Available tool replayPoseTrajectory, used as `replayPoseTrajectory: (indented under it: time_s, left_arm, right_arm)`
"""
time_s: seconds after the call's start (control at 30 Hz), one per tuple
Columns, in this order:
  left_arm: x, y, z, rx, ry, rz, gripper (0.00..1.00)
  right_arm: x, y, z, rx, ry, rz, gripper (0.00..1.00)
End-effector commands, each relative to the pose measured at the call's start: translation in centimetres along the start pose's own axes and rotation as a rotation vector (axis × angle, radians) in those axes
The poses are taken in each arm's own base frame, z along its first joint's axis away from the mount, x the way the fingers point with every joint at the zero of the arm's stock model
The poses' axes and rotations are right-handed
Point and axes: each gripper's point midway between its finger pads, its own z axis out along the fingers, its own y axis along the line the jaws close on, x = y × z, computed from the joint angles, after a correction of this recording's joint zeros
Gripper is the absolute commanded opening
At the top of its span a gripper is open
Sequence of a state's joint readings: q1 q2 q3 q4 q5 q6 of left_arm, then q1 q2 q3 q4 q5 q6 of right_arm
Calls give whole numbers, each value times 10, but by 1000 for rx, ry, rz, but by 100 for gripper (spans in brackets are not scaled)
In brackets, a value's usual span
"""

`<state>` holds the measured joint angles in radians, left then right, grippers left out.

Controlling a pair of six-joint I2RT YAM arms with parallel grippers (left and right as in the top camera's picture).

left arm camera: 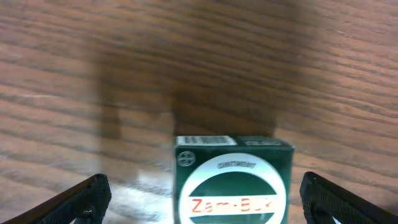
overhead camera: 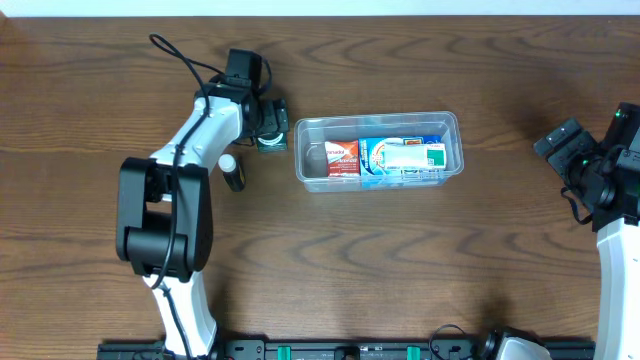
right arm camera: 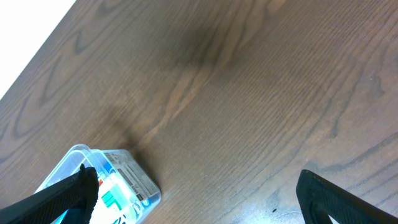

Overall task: Pack container
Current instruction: 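Withdraw left gripper and move it to the green Zam-Buk tin, then grasp the green Zam-Buk tin with the left gripper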

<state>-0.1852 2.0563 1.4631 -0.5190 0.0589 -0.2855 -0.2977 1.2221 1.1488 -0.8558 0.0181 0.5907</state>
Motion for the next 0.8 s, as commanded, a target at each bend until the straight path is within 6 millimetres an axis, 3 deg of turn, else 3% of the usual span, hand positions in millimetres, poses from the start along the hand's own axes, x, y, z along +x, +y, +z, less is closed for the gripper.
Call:
replayPoseTrajectory:
  time_s: [0.0, 0.17, 0.53, 0.77]
  left_arm:
    - [1, -10, 2, -6, -9, 57, 98]
    - [9, -23, 5, -3, 3, 125, 98]
    - [24, -18, 22, -27, 60, 125, 99]
    - [23, -14, 23, -47, 55, 126, 78]
  right_arm:
    - [-1, -2, 0, 7, -2, -8, 99]
    - [-1, -2, 0, 7, -1, -8, 99]
    - [-1, -2, 0, 7, -2, -8, 99]
    - [-1, -2, 0, 7, -2, -9, 99]
